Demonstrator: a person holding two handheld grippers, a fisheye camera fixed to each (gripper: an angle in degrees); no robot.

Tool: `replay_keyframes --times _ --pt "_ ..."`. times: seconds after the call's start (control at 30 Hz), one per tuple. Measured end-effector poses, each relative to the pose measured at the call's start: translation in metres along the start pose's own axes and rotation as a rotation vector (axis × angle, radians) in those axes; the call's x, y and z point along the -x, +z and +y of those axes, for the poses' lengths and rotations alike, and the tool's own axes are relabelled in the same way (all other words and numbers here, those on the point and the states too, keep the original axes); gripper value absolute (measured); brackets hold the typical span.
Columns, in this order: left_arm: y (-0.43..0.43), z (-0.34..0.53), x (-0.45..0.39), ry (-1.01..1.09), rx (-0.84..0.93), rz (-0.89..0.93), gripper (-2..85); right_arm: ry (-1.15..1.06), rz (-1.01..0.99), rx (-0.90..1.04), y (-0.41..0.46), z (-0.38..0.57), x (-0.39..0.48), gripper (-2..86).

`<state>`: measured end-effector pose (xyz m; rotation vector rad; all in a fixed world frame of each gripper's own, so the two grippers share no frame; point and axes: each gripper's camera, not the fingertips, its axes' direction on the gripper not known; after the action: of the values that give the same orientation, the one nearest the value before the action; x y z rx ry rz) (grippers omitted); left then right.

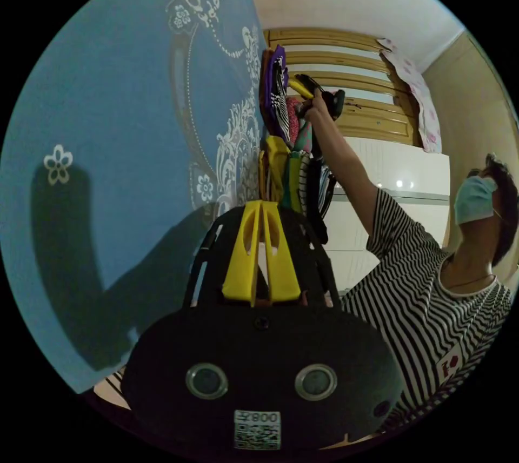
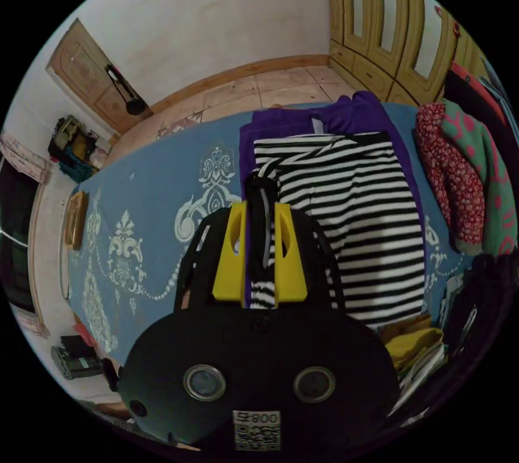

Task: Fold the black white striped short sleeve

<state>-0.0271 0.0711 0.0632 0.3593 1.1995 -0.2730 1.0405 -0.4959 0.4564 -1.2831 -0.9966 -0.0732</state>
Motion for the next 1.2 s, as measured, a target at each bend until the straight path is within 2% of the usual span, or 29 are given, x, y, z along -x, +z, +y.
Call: replay_keyframes --times 0.2,0.33,0.53,0.63,0.8,1.0,1.2 --pt "0.004 -0.010 0.009 -0.008 0.036 -0.016 0.3 0.031 0.018 -0.017 0.052 -0.027 0.022 7.9" --pt "0.004 -0.014 0.011 -0.017 0.042 -0.006 0.2 0.050 0.036 0.012 0.077 -0.023 0.028 3.8" --pt "-0.002 -0.012 0.003 0.004 0.050 0.001 0.2 0.072 -0.085 -0.075 0.067 0.012 0.028 1.4" --pt "-0.011 -0.008 -0.006 0.026 0.030 0.010 0.2 0.033 -0.227 -0.153 0.042 0.042 0.034 1.0" --pt "-0.036 0.000 -0.029 0.091 -0.017 0.002 0.3 -0.149 -0.540 -0.208 -0.011 0.127 0.071 0.7" --pt "-0.090 0.026 -0.059 0.174 -0.142 -0.030 0.8 -0.373 -0.719 -0.134 -0.059 0.272 0.129 0.6" --pt "-0.144 0.072 -0.068 0.169 -0.267 -0.037 2.7 -0.424 -0.862 0.009 -0.078 0.420 0.151 0.6"
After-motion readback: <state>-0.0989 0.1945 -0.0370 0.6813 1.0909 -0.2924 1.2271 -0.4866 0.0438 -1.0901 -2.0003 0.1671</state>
